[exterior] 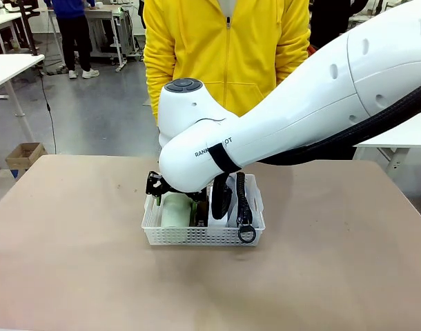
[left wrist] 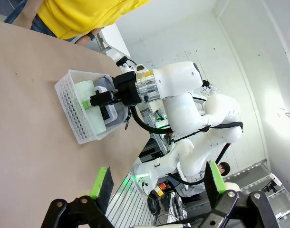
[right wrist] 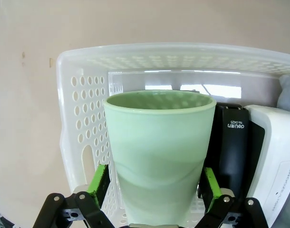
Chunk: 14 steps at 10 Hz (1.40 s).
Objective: Efficiently arrange items inside the basket to fit them all.
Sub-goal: Pick up the Reusable plastic cup and place it inside the Organizing basket.
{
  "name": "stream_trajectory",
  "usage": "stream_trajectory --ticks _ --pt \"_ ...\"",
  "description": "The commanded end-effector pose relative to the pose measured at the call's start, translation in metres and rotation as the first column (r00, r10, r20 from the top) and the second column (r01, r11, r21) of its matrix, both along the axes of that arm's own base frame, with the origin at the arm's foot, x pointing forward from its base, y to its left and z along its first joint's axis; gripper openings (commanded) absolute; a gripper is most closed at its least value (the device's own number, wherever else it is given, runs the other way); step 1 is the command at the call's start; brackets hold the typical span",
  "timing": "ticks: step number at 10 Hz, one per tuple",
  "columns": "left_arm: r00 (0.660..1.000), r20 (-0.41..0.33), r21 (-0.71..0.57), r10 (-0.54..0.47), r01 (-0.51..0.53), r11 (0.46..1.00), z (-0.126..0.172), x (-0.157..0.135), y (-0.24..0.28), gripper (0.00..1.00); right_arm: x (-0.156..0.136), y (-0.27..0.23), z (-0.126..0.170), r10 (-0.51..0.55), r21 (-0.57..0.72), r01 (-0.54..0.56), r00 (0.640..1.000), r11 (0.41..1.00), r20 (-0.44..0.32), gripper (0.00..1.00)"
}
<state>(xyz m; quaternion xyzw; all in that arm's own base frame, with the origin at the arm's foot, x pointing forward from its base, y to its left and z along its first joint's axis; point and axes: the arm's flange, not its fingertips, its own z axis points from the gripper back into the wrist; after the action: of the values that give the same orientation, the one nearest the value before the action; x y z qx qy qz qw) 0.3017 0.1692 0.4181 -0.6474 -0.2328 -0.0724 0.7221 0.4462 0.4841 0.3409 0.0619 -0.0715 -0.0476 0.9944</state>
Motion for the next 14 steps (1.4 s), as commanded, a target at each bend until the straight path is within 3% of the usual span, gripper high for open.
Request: stream_trajectory --ticks 1,3,4,6,7,10,13,14 --pt "1.000 -0.006 -0.008 0.012 -0.013 1.000 0.003 -0.001 -0.002 1.00 -0.011 -0.015 0.021 0.029 0.032 -0.030 0.999 0.999 0.024 1.00" --pt "1.000 -0.006 -0.008 0.012 -0.013 1.000 0.003 -0.001 -0.002 1.00 -0.032 -0.050 0.062 0.047 0.049 -0.049 0.998 0.998 0.043 1.00" --pt "1.000 -0.006 -0.008 0.012 -0.013 1.000 0.003 -0.001 -0.002 1.00 -0.044 -0.082 0.082 0.090 0.042 -0.090 0.996 0.995 0.018 1.00" --pt "1.000 -0.006 -0.008 0.012 -0.013 1.000 0.003 -0.001 -0.002 1.00 -0.072 -0.173 0.119 0.185 0.268 -0.179 0.983 0.947 0.003 1.00" --pt "1.000 -0.006 -0.008 0.012 -0.013 1.000 0.003 -0.001 -0.002 1.00 -0.085 -0.217 0.127 0.262 0.427 -0.248 0.965 0.870 0.026 1.00" --pt "1.000 -0.006 -0.008 0.012 -0.013 1.000 0.003 -0.001 -0.002 1.00 -0.121 -0.372 0.127 0.286 0.727 -0.301 0.947 0.617 0.150 1.00" --pt "1.000 -0.006 -0.008 0.012 -0.013 1.000 0.003 -0.001 -0.002 1.00 -0.155 -0.487 0.069 0.233 0.862 -0.418 0.903 0.287 0.361 1.00" --pt "1.000 -0.006 -0.008 0.012 -0.013 1.000 0.003 -0.001 -0.002 1.00 -0.163 -0.503 0.046 0.222 0.852 -0.479 0.873 0.212 0.435 1.00"
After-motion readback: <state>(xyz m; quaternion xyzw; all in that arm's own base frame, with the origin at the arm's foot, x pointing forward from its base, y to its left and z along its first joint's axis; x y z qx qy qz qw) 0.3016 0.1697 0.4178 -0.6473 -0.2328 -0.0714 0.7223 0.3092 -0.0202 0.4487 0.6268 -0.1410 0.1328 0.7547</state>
